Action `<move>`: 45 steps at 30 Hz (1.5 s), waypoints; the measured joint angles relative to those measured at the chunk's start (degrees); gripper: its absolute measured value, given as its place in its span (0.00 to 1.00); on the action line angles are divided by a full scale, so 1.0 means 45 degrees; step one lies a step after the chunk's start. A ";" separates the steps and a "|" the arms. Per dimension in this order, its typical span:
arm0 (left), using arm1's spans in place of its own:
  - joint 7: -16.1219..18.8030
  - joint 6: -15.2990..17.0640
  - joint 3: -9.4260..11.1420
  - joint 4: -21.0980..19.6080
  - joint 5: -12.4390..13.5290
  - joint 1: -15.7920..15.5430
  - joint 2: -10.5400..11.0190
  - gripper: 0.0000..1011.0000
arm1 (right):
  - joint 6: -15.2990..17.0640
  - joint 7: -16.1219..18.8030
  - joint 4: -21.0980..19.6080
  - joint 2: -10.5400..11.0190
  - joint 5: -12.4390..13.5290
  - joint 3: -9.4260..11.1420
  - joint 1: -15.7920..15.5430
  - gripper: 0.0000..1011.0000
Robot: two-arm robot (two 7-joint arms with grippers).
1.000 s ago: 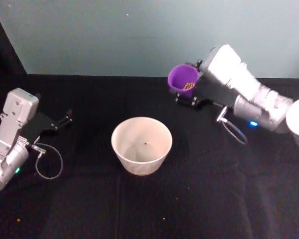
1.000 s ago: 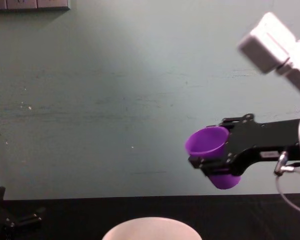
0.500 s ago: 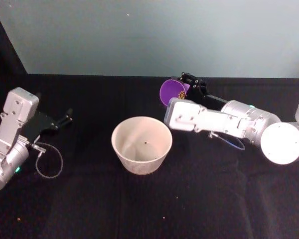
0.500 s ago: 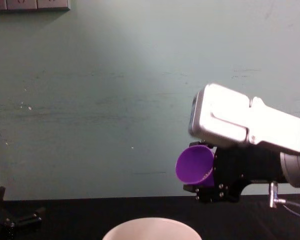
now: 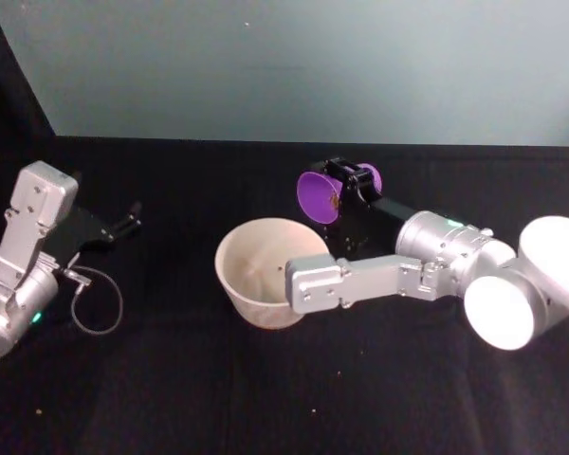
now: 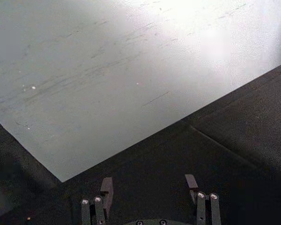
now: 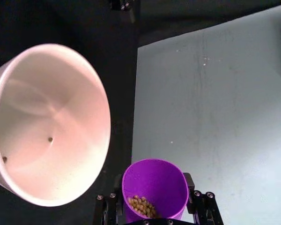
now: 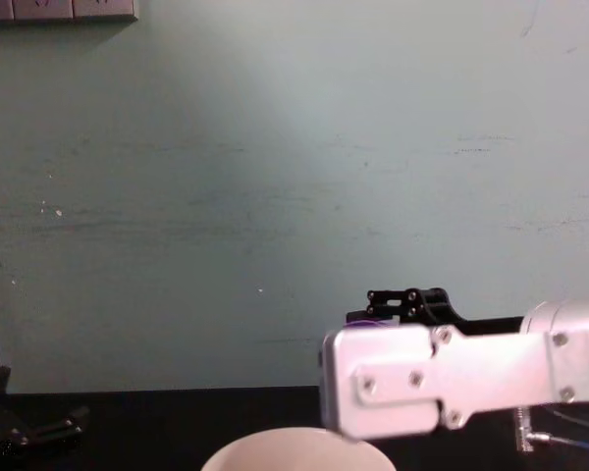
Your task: Pick up the cup and pour the mung beans from the cup into the bowl.
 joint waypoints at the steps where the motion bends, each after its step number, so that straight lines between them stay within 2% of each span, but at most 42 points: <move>1: 0.0000 0.0000 0.0000 0.0000 0.0000 0.0000 0.0000 0.99 | 0.0050 -0.0023 -0.0009 -0.0014 -0.0174 -0.0048 0.0012 0.73; 4: 0.0000 0.0000 0.0000 0.0000 0.0000 0.0000 0.0000 0.99 | 0.0227 -0.0060 -0.0040 -0.0084 -0.0849 -0.0211 0.0077 0.73; 5: 0.0000 0.0000 0.0000 0.0000 0.0000 0.0000 0.0000 0.99 | 0.0227 -0.0060 -0.0040 -0.0084 -0.0849 -0.0211 0.0077 0.73; 8: 0.0000 0.0000 0.0000 0.0001 0.0000 0.0000 0.0000 0.99 | 0.0273 -0.0061 -0.0062 -0.0141 -0.1388 -0.0364 0.0117 0.73; 11: 0.0000 0.0000 0.0000 0.0000 0.0000 0.0000 0.0000 0.99 | 0.0281 -0.0062 -0.0097 -0.0152 -0.1691 -0.0451 0.0118 0.73; 15: 0.0000 0.0000 0.0000 0.0000 0.0000 0.0000 0.0000 0.99 | 0.0280 -0.0128 -0.0145 -0.0160 -0.2318 -0.0648 0.0125 0.73; 18: 0.0000 0.0000 0.0000 0.0000 0.0000 0.0000 0.0000 0.99 | 0.0325 -0.0248 -0.0185 -0.0154 -0.3042 -0.0850 0.0131 0.73; 19: 0.0000 0.0000 0.0000 0.0000 0.0000 0.0000 -0.0001 0.99 | 0.0325 -0.0248 -0.0185 -0.0154 -0.3042 -0.0850 0.0131 0.73; 22: 0.0000 0.0000 0.0000 0.0000 0.0000 0.0000 0.0000 0.99 | 0.0365 -0.0396 -0.0188 -0.0154 -0.3643 -0.0988 0.0130 0.73; 25: 0.0000 0.0000 0.0000 0.0000 0.0001 0.0000 0.0000 0.99 | 0.0382 -0.0475 -0.0173 -0.0161 -0.3988 -0.1069 0.0122 0.73; 33: 0.0000 0.0000 0.0000 0.0000 0.0000 0.0000 0.0000 0.99 | 0.0654 -0.0579 -0.0075 -0.0175 -0.5536 -0.1447 0.0110 0.73; 34: 0.0000 0.0000 0.0000 0.0000 0.0001 -0.0001 0.0000 0.99 | 0.0654 -0.0579 -0.0075 -0.0175 -0.5536 -0.1447 0.0110 0.73; 39: 0.0000 0.0000 0.0000 0.0000 0.0000 -0.0001 0.0000 0.99 | 0.0831 -0.0639 -0.0050 -0.0178 -0.6498 -0.1658 0.0086 0.73; 40: 0.0000 0.0000 0.0000 0.0000 0.0000 0.0000 0.0000 0.99 | 0.0831 -0.0639 -0.0050 -0.0178 -0.6498 -0.1658 0.0086 0.73; 45: 0.0000 0.0000 0.0000 0.0000 0.0000 0.0000 0.0000 0.99 | 0.0910 -0.0754 -0.0037 -0.0174 -0.7262 -0.1826 0.0062 0.73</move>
